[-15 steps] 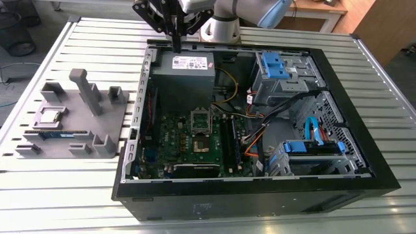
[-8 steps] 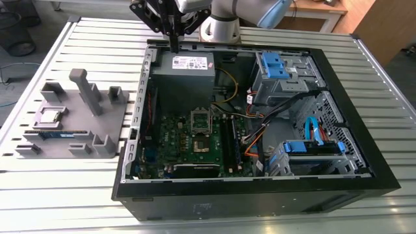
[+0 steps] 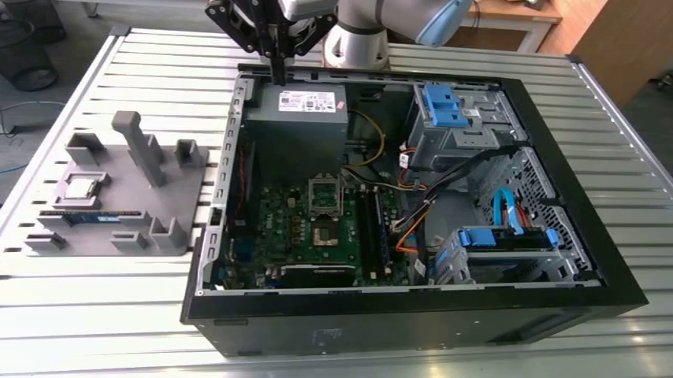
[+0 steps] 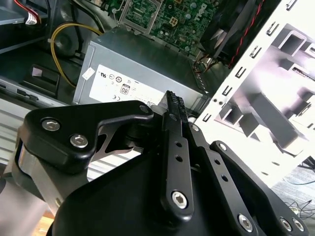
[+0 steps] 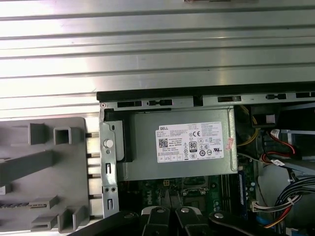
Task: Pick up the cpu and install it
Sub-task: 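Reach for the cpu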
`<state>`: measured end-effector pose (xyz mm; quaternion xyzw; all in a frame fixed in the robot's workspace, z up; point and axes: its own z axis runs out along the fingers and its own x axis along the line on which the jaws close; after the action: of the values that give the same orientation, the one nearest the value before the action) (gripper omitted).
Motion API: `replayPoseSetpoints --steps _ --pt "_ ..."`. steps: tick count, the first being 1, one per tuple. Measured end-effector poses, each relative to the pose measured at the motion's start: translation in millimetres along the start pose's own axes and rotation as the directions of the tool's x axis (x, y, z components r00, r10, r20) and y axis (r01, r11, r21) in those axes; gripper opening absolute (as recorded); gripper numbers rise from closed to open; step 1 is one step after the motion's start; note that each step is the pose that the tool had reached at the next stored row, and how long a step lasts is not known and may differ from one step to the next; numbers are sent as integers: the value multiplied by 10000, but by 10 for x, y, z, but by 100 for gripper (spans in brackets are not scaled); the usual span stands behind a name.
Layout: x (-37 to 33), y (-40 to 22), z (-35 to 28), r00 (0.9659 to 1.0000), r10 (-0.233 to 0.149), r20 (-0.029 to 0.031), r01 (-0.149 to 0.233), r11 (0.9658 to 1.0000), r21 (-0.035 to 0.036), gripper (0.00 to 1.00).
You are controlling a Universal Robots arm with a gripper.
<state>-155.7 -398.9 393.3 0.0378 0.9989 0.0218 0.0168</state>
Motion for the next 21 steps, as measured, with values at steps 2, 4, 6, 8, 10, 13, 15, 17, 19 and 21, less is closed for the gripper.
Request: replayPoseSetpoints --steps 2,4,6,8,10,13,15,17,19,21 --pt "5 -1 0 10000 0 0 0 10000 0 11" --pt "8 -1 0 10000 1 0 -1 10000 0 11" --pt "14 -1 0 10000 2 0 -2 10000 0 11" --pt "23 -2 -1 10000 1 0 -1 10000 0 11" --pt "35 -3 -1 10000 0 0 0 10000 -1 11" --pt "59 -5 -2 10000 0 0 0 10000 0 11" --pt "77 -6 -3 10000 0 2 0 10000 0 11" --pt "93 -7 -3 10000 1 3 -1 10000 -1 11" --pt "108 -8 -4 10000 1 2 -1 10000 0 11" --pt "122 -9 -4 10000 0 4 0 10000 -1 11"
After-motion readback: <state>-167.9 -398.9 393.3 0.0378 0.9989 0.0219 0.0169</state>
